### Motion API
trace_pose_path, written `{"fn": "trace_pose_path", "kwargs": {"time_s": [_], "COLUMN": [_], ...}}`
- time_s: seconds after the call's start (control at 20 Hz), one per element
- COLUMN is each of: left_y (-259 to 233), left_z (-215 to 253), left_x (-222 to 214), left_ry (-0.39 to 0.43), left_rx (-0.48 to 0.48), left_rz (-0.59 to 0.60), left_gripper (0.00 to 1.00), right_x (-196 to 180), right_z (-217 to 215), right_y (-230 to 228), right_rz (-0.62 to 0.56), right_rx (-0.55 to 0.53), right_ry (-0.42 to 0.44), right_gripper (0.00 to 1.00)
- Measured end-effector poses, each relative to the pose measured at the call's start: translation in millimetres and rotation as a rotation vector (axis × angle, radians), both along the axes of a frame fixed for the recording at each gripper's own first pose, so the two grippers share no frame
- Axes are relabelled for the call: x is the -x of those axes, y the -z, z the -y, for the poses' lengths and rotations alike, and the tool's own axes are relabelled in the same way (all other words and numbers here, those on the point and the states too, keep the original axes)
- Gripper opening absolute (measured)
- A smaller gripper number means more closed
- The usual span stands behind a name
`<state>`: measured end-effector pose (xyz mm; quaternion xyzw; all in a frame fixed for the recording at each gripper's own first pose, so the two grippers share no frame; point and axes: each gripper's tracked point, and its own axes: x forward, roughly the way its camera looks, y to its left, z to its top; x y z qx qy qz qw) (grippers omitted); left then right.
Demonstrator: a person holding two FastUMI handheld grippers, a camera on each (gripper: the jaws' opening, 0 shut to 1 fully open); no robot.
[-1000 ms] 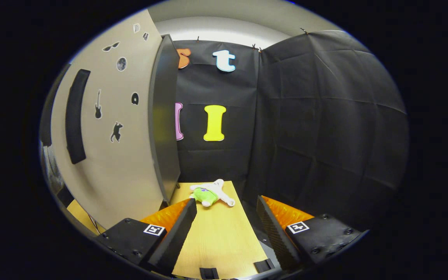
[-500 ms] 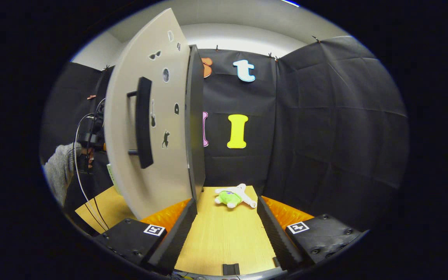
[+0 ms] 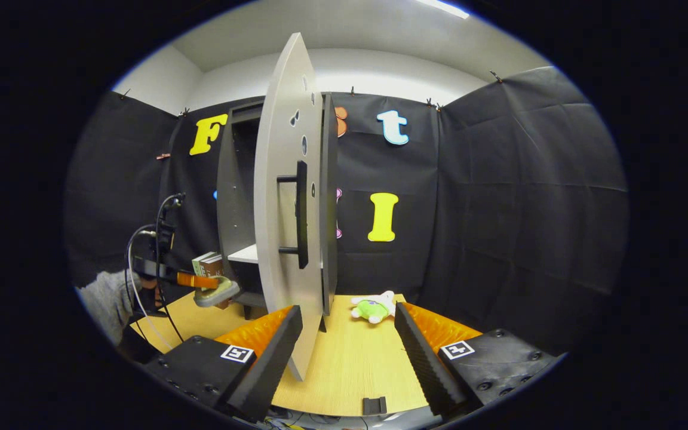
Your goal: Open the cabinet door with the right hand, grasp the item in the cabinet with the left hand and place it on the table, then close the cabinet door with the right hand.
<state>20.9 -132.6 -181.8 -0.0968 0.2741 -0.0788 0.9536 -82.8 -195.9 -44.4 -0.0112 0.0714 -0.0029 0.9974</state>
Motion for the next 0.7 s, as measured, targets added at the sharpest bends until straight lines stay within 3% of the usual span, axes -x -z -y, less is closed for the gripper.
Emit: {"fn": "trace_pose_path", "kwargs": {"time_s": [0.25, 0.4, 0.7], "left_y": [61, 104, 176], "left_z": [33, 48, 87], "left_x": [31, 50, 77], "left_ry": [-0.039, -0.084, -0.093], "left_rx": [0.039, 0.005, -0.047], "left_rz": [-0.018, -0.024, -0.028], "left_gripper": [0.24, 0.24, 0.24], "right_x": [-19, -27, -43], "right_z": [2, 4, 23], "right_y": [6, 9, 42], "right_rz": [0.020, 0.026, -0.040], "right_rx": [0.019, 0.015, -0.011], "right_ry": [-0.063, -0.113, -0.178], "right_gripper": [0.98, 0.94, 0.98]}}
